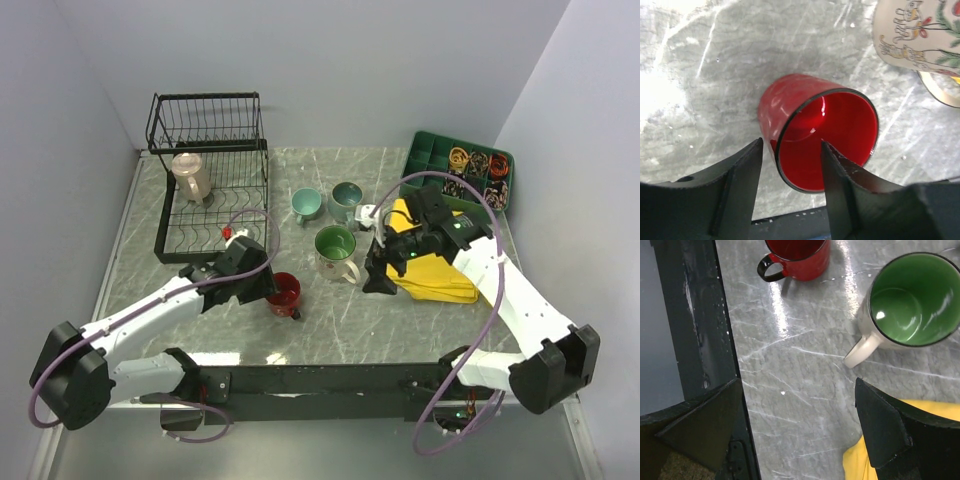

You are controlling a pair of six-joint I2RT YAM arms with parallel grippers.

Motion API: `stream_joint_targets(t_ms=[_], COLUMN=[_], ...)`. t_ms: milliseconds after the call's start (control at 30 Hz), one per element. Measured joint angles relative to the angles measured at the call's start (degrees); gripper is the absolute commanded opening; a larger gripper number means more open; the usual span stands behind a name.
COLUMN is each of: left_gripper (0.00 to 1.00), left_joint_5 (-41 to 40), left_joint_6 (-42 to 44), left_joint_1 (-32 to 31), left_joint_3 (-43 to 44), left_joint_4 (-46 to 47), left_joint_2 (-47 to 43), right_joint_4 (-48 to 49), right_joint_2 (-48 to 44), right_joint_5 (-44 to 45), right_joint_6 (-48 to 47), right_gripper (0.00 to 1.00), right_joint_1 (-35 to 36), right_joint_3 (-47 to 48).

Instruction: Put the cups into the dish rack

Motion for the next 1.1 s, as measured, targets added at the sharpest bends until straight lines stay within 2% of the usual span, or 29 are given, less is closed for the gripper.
stream_joint_targets(t_ms=[100,233,367,567,600,733,867,900,1000,1100], left_gripper=[0.49,0.51,0.65,0.77,0.83,0.99,0.96,0.96,0.96,0.96], left_joint_5=[-1.2,-2.6,-1.9,0.96,0.79,-1.42,-6.67,-8.17,-11.82,-14.14], left_joint_6=[0.22,0.42,1.25,2.64,2.82,3.52,3.52,3.39,2.62,1.9], left_joint_1=[-0.42,-0.52,-0.59,-0.59,-0.59,-0.59,-0.59,-0.59,-0.59,-0.59], left_joint_3=[0.02,-0.11,-0.55,-2.4,-2.4,-2.38,-2.29,-2.25,-2.16,-2.1], left_joint_4=[0.09,0.79,1.92,3.3,2.91,0.46,-3.76,-4.9,-7.34,-8.83], left_joint_2=[0.94,0.9,0.37,-6.73,-8.57,-16.5,-25.51,-28.22,-35.34,-40.72], right_joint_4=[-0.28,-0.52,-1.01,-3.58,-3.58,-3.23,-4.09,-3.87,-3.37,-3.28], right_joint_2=[1.66,3.58,3.82,5.27,6.29,11.63,21.35,23.19,27.87,30.27], right_joint_5=[1.42,3.93,4.74,3.32,3.34,4.85,7.69,8.28,10.75,13.16], right_joint_6=[0.66,0.28,-6.32,-25.14,-27.91,-36.57,-42.73,-43.6,-46.71,-48.5], right_gripper=[1.0,1.0,1.0,1.0,0.99,0.81,0.76,0.71,0.66,0.65], right_joint_1=[2.73,7.52,11.32,16.65,17.94,22.67,27.12,27.76,29.59,30.84], right_joint_3=[1.49,3.54,3.98,6.32,7.54,12.5,20.26,21.29,21.77,21.75])
